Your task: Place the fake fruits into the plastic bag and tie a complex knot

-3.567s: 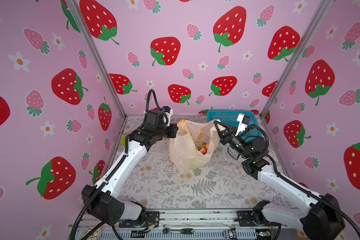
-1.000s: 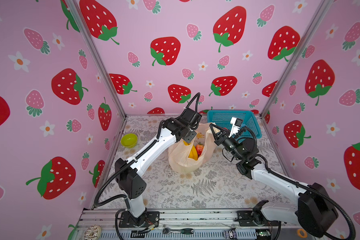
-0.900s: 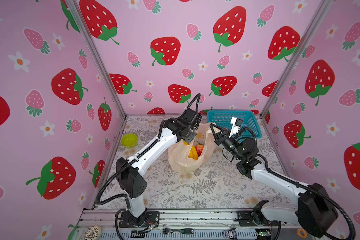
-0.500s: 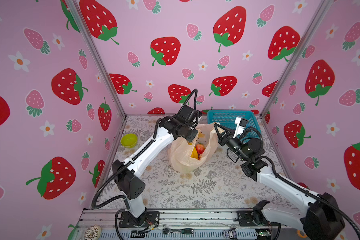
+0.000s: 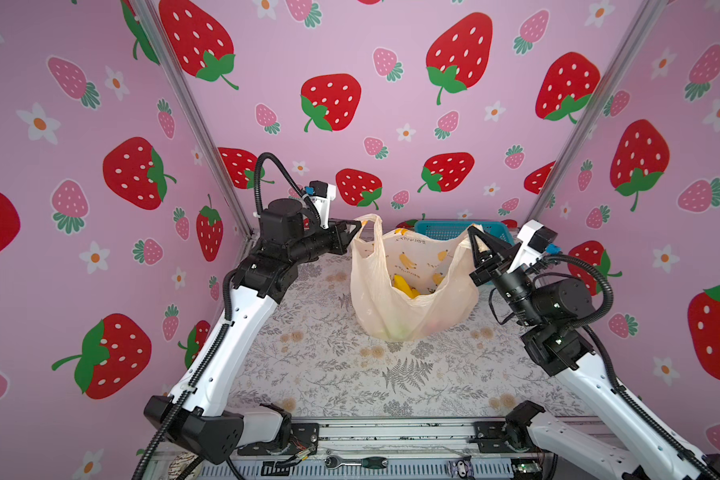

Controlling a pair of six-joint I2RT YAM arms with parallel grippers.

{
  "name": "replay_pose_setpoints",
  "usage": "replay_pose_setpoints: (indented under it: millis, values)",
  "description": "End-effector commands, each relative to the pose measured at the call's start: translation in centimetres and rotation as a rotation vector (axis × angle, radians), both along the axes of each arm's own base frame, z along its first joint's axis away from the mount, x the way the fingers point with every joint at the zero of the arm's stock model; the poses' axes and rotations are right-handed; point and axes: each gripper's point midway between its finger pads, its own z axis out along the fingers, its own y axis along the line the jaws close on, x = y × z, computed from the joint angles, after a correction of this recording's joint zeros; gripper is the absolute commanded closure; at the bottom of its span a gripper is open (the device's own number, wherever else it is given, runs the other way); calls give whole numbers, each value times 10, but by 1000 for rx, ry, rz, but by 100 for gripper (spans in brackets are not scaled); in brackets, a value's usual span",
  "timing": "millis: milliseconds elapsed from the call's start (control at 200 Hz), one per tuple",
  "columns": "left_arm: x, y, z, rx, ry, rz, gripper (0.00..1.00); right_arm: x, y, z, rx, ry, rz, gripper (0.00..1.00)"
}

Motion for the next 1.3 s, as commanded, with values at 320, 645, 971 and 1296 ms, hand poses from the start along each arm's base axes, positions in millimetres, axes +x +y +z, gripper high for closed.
replay_pose_setpoints:
  millis: [320,645,971,1296]
  values:
    - [22,6,-101,-14,272,29,95,27,0,-60,-36,110,-85,100]
    - [17,33,-116,83,338,134,62,38,12,-88,-26,173,-50,100]
    - [-39,28,-98,168,209,176,33,43,14,-93,-23,190,-52,100]
    - [-53,-17,-103,353,131,72,35,43,15,-94,-23,191,-45,100]
